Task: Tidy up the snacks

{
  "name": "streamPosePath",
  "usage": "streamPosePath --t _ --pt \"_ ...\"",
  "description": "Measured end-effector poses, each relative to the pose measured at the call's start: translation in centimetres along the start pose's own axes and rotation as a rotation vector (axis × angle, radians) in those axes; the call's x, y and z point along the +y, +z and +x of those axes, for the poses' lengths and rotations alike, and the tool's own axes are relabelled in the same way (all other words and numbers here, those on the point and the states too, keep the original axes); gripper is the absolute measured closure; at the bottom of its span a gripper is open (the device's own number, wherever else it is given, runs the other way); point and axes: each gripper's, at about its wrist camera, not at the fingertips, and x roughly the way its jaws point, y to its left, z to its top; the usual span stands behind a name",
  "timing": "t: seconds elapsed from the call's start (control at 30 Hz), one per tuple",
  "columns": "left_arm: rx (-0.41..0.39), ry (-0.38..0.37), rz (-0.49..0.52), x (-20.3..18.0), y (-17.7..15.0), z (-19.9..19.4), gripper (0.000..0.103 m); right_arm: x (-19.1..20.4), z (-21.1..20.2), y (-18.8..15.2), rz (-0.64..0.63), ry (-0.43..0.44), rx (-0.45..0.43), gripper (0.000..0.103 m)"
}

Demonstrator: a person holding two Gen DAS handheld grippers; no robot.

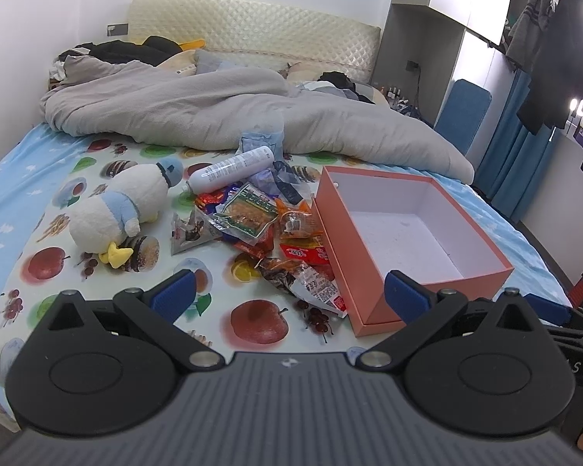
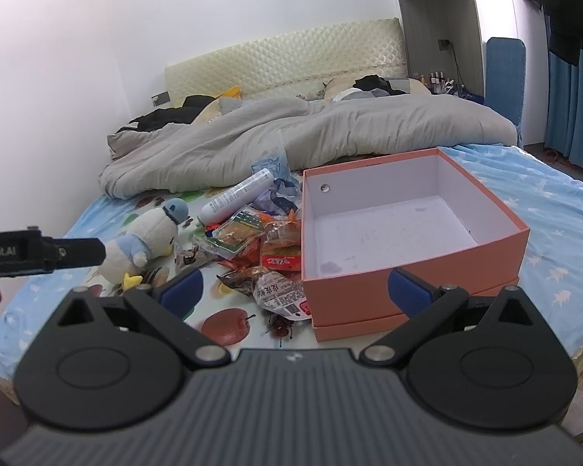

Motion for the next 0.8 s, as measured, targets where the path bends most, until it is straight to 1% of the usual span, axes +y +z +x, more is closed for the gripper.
streamPosePath --t 0.4,0.8 --pt "0.001 -0.008 -0.002 0.19 -0.27 0.06 0.000 0.10 0.11 -0.14 -0.001 -0.003 0.000 0.000" --pt "0.006 -0.002 -0.008 0.70 -0.26 0.21 0.000 -0.10 0.64 -0.48 0.012 -0.003 0.022 0.000"
